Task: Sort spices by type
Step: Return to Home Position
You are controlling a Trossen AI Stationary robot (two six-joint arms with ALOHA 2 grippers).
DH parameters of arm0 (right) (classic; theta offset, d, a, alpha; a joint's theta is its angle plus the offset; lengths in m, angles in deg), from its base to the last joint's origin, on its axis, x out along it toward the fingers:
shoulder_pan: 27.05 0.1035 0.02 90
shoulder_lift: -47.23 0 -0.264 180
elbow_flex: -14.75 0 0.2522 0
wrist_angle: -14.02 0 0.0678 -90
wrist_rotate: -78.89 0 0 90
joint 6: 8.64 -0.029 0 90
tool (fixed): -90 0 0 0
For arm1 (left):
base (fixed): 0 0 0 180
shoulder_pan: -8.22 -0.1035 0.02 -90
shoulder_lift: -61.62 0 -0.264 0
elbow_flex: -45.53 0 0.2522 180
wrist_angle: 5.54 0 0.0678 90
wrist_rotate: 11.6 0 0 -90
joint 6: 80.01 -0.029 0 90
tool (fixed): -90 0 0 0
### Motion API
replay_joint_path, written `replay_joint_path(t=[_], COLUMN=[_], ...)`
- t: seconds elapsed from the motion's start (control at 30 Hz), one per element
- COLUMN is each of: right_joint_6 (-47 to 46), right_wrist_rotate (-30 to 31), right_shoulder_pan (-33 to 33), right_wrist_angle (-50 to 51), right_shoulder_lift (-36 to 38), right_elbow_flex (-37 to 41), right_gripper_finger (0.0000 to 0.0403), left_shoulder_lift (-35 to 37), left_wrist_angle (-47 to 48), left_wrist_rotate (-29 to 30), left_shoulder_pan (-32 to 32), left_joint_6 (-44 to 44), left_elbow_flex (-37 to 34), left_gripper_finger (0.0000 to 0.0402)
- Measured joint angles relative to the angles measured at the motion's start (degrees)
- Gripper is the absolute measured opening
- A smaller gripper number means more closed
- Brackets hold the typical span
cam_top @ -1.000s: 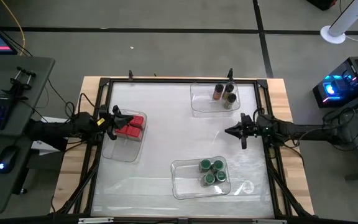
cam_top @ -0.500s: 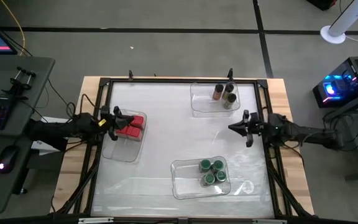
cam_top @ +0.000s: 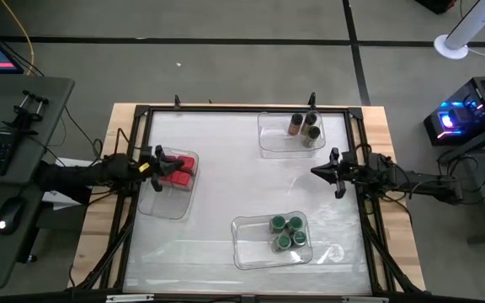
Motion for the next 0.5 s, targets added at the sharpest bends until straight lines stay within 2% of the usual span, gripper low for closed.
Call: replay_joint_path(t=[0.27,0.33,0.43,0.5], right_joint_6=[0.02,0.00,0.01,0.02], right_wrist_rotate=[0.00,0.00,0.00,0.01], right_shoulder_pan=[0.00,0.00,0.00,0.00], right_wrist_angle=[0.34,0.34,0.36,0.37], right_shoulder_lift=[0.00,0.00,0.00,0.00], right_elbow_flex=[-0.04,-0.04,-0.04,-0.04], right_gripper_finger=[0.0002,0.0002,0.0002,0.0002], left_shoulder_lift=[0.00,0.00,0.00,0.00], left_wrist_angle=[0.12,0.39,0.95,1.83], left_wrist_rotate=[0.04,-0.87,-4.01,-9.03], left_shoulder_pan=[-3.41,-5.03,-6.78,-7.45], left_joint_6=[-0.14,-3.29,-8.07,-12.53], left_elbow_flex=[0.00,0.00,0.00,0.00], left_gripper_finger=[0.0003,0.0003,0.0003,0.0003])
